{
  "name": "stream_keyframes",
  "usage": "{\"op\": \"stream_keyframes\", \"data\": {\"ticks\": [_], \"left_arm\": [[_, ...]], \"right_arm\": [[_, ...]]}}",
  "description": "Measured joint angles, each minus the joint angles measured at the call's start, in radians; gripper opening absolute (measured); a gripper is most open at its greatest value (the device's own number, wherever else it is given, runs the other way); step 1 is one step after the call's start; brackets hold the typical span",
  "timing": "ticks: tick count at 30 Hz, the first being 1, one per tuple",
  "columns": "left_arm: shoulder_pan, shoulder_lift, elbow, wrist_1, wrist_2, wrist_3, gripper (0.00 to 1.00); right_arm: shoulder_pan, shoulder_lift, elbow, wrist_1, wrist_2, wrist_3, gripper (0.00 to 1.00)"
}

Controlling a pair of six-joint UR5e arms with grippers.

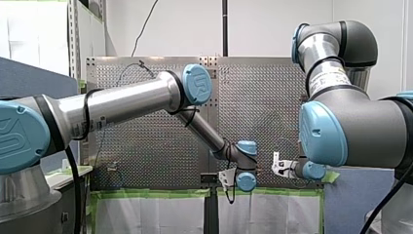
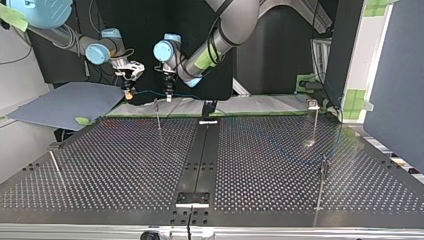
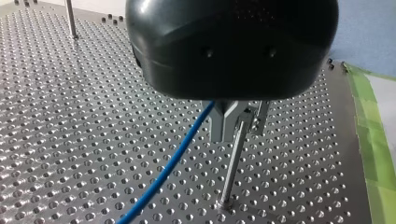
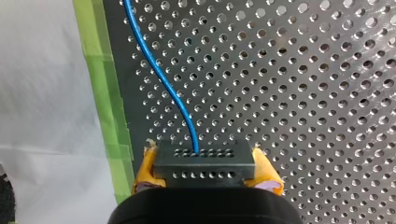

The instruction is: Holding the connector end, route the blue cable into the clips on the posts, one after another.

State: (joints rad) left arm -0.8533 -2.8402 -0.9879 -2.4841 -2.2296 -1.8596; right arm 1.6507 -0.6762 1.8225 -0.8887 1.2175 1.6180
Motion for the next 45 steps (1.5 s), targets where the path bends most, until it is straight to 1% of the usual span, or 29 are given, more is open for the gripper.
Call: {"op": "stream_keyframes", "data": {"ticks": [7,17,22,26,30,33,39,45], "left_arm": [[0.016,0.000,0.000,-0.013,0.025,0.000,0.00],[0.027,-0.001,0.004,-0.022,0.067,-0.001,0.00],[0.030,-0.016,0.037,-0.043,0.090,-0.001,0.00],[0.030,-0.042,0.073,-0.076,0.094,-0.004,0.00],[0.035,-0.051,0.106,-0.105,0.097,-0.006,0.00],[0.039,-0.051,0.114,-0.111,0.099,-0.010,0.00],[0.045,-0.052,0.117,-0.109,0.108,-0.022,0.00],[0.052,-0.052,0.117,-0.101,0.135,-0.031,0.00]], "right_arm": [[-0.006,0.000,-0.022,0.008,-0.005,0.004,0.00],[-0.009,0.000,-0.059,0.038,-0.005,0.007,0.00],[-0.011,0.000,-0.065,0.042,-0.006,0.008,0.00],[-0.014,0.000,-0.071,0.043,-0.005,0.014,0.00],[-0.019,0.000,-0.073,0.039,-0.005,0.019,0.00],[-0.023,0.000,-0.076,0.037,-0.006,0.023,0.00],[-0.026,0.000,-0.082,0.038,-0.019,0.029,0.00],[-0.028,0.001,-0.087,0.037,-0.021,0.036,0.00]]}}
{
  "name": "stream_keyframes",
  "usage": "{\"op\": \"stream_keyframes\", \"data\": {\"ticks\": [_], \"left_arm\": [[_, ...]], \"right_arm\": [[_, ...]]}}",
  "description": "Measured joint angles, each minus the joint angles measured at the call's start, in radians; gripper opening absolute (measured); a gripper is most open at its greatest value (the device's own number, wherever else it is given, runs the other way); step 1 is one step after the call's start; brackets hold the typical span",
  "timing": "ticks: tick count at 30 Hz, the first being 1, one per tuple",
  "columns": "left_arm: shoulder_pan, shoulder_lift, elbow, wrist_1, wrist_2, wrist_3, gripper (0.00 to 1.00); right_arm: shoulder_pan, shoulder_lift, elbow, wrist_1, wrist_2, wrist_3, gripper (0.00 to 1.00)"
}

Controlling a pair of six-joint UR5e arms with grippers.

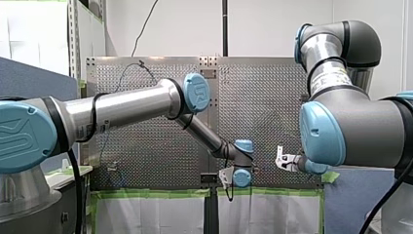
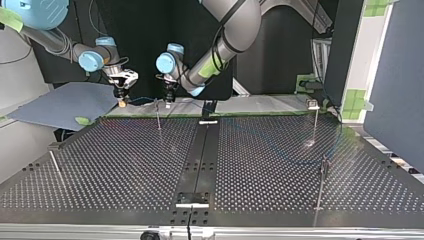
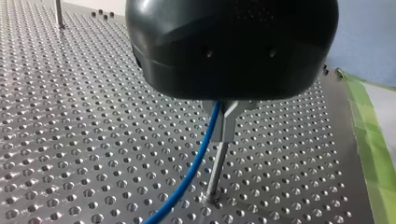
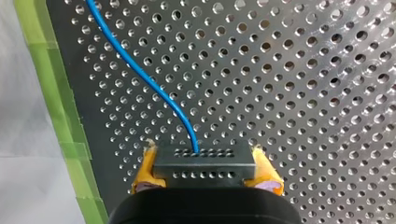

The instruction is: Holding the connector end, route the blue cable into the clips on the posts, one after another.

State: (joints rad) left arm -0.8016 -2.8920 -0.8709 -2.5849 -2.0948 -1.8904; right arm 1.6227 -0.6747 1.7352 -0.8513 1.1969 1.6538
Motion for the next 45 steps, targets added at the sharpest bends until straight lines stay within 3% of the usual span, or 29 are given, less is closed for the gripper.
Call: {"op": "stream_keyframes", "data": {"ticks": [13,30,40,45], "left_arm": [[0.012,-0.001,0.000,0.010,0.029,-0.001,0.00],[0.012,-0.039,0.003,0.012,0.044,-0.001,0.00],[0.021,-0.040,0.064,0.010,0.083,-0.006,0.00],[0.031,-0.041,0.083,0.008,0.073,-0.010,0.00]], "right_arm": [[-0.006,0.002,-0.022,0.002,-0.002,0.018,0.00],[-0.009,0.030,-0.032,0.006,-0.003,0.005,0.00],[-0.013,0.036,-0.060,0.007,-0.006,0.010,0.00],[-0.013,0.038,-0.082,0.006,-0.011,0.013,0.00]]}}
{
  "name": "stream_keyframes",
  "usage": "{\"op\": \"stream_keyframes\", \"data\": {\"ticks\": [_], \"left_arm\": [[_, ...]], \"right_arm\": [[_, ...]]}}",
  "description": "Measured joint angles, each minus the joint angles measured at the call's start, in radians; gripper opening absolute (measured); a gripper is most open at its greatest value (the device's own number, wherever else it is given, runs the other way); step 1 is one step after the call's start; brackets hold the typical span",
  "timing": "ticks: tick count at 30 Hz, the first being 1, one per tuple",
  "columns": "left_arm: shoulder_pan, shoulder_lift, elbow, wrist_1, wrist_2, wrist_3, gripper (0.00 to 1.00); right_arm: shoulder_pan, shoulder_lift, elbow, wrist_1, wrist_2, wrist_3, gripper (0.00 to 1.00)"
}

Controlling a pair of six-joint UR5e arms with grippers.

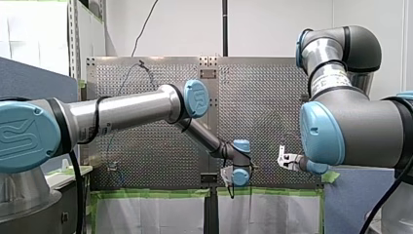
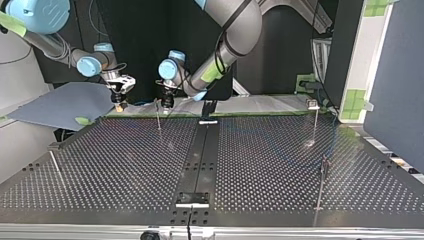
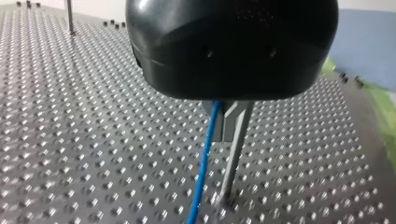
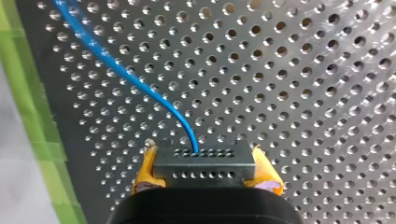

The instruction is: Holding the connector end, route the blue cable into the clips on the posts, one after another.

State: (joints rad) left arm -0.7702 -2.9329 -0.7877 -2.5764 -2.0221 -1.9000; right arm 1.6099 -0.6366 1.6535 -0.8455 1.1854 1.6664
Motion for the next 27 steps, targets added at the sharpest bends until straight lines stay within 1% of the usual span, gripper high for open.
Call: {"op": "stream_keyframes", "data": {"ticks": [6,11,14,17,19,23,27], "left_arm": [[0.024,0.000,0.002,-0.010,-0.014,0.000,0.00],[0.040,0.000,0.003,-0.015,0.000,0.000,0.00],[0.045,0.000,0.010,-0.015,0.003,0.001,0.00],[0.049,0.000,0.024,-0.014,0.003,0.001,0.00],[0.051,0.000,0.037,-0.014,0.002,0.001,0.00],[0.056,0.000,0.052,-0.015,0.000,0.001,0.00],[0.064,0.000,0.056,-0.015,-0.001,0.001,0.00]], "right_arm": [[0.000,0.007,-0.023,0.000,-0.001,0.006,0.00],[0.000,0.009,-0.043,0.002,-0.002,0.010,0.00],[0.001,0.013,-0.055,0.002,-0.010,0.018,0.00],[0.001,0.025,-0.069,0.006,-0.016,0.021,0.00],[0.001,0.036,-0.081,0.013,-0.018,0.020,0.00],[0.001,0.055,-0.111,0.046,-0.019,0.008,0.00],[0.001,0.060,-0.133,0.071,-0.022,0.009,0.00]]}}
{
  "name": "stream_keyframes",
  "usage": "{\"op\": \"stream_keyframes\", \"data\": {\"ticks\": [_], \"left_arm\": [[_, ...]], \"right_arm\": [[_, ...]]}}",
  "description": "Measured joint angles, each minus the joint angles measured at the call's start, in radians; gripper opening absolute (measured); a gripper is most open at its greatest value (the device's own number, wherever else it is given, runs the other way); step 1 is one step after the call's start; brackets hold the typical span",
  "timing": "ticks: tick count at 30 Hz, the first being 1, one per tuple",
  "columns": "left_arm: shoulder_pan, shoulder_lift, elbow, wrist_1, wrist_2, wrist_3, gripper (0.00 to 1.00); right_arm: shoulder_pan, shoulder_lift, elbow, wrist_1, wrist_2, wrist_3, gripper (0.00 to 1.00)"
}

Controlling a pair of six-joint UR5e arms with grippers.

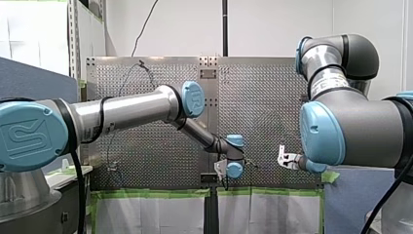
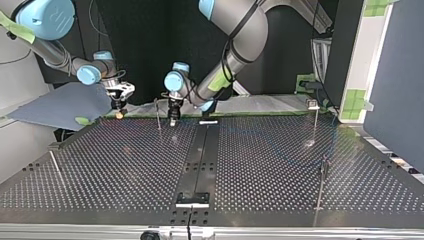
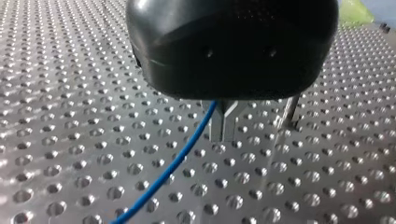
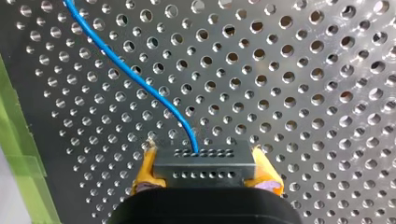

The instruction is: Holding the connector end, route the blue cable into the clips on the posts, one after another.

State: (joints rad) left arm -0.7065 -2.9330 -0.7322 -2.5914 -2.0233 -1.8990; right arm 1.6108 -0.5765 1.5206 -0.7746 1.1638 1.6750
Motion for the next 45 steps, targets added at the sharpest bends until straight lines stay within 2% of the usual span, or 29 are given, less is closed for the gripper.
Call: {"op": "stream_keyframes", "data": {"ticks": [9,10,11,12,13,14,15,16,17,18,19,26,30,35,45], "left_arm": [[0.009,0.000,0.000,-0.004,0.003,0.006,0.00],[0.010,0.001,0.000,-0.008,0.002,0.009,0.07],[0.010,0.001,0.000,-0.012,0.002,0.013,0.07],[0.010,0.001,0.000,-0.019,0.000,0.019,0.22],[0.010,0.001,0.000,-0.024,-0.001,0.023,0.33],[0.009,0.001,0.000,-0.030,-0.003,0.029,0.33],[0.009,0.001,0.000,-0.041,-0.006,0.036,0.45],[0.008,0.001,0.000,-0.049,-0.008,0.041,0.64],[0.007,0.001,0.000,-0.057,-0.009,0.047,0.64],[0.006,0.001,0.000,-0.068,-0.010,0.055,0.77],[0.004,0.001,0.000,-0.076,-0.011,0.062,0.97],[-0.007,0.002,0.000,-0.139,-0.023,0.113,1.00],[-0.012,0.004,0.000,-0.178,-0.015,0.135,1.00],[-0.018,0.004,0.000,-0.227,0.015,0.139,1.00],[-0.039,0.018,0.000,-0.321,0.035,0.132,1.00]], "right_arm": [[0.001,0.002,-0.028,0.021,-0.008,0.009,0.00],[0.000,0.002,-0.029,0.022,-0.008,0.010,0.00],[0.000,0.002,-0.030,0.024,-0.008,0.010,0.00],[0.000,0.002,-0.030,0.024,-0.008,0.011,0.00],[0.000,0.002,-0.030,0.025,-0.008,0.011,0.00],[0.000,0.002,-0.030,0.025,-0.008,0.011,0.00],[0.000,0.002,-0.030,0.025,-0.009,0.011,0.00],[0.000,0.002,-0.030,0.026,-0.009,0.011,0.00],[0.000,0.002,-0.030,0.026,-0.009,0.012,0.00],[0.000,0.002,-0.030,0.026,-0.009,0.012,0.00],[0.001,0.003,-0.030,0.026,-0.009,0.012,0.00],[0.001,0.003,-0.030,0.029,-0.009,0.013,0.00],[0.000,0.003,-0.030,0.030,-0.011,0.013,0.00],[-0.001,0.003,-0.030,0.037,-0.019,0.017,0.00],[0.001,0.004,-0.030,0.050,-0.021,0.019,0.00]]}}
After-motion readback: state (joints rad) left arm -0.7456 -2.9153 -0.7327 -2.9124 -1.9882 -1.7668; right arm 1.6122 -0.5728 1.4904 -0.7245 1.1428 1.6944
